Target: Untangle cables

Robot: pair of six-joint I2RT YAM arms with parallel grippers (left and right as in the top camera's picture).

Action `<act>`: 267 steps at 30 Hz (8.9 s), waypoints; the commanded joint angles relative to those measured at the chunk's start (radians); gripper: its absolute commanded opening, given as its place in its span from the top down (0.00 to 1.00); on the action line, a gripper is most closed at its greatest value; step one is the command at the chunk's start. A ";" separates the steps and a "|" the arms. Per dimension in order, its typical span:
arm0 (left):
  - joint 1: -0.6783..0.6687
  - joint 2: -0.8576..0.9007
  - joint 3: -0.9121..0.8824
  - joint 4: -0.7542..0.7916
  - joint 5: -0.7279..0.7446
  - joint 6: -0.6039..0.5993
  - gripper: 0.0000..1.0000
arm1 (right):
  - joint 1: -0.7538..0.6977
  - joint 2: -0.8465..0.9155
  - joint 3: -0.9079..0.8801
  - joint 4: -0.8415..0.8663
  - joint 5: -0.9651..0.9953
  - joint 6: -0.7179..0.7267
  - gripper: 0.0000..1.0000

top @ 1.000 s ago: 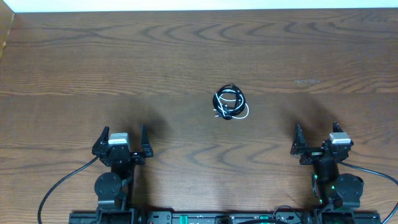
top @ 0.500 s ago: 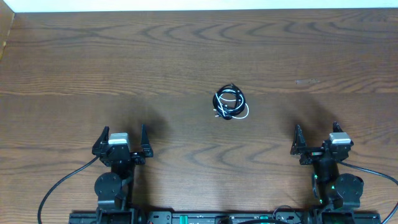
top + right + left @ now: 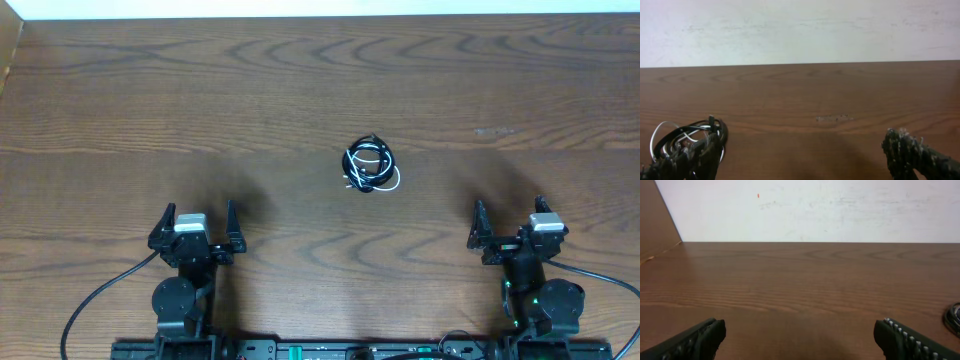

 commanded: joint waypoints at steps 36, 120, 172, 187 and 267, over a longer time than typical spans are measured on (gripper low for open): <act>0.003 0.007 -0.028 -0.021 -0.003 0.006 0.00 | 0.008 -0.005 -0.003 -0.002 -0.006 -0.013 0.01; -0.330 0.922 1.085 -0.816 0.113 -0.024 0.02 | 0.008 1.051 1.297 -1.118 -0.198 -0.072 0.01; -0.430 1.621 1.085 -0.359 0.199 -0.450 0.01 | 0.007 1.417 1.300 -0.899 0.432 0.402 0.01; -0.537 1.725 1.085 -0.196 0.161 -0.430 0.00 | 0.008 1.561 1.284 -0.993 0.446 0.475 0.01; -0.558 1.348 1.096 -0.157 0.325 -0.673 0.92 | 0.043 1.561 1.058 -0.779 -0.993 -0.611 0.01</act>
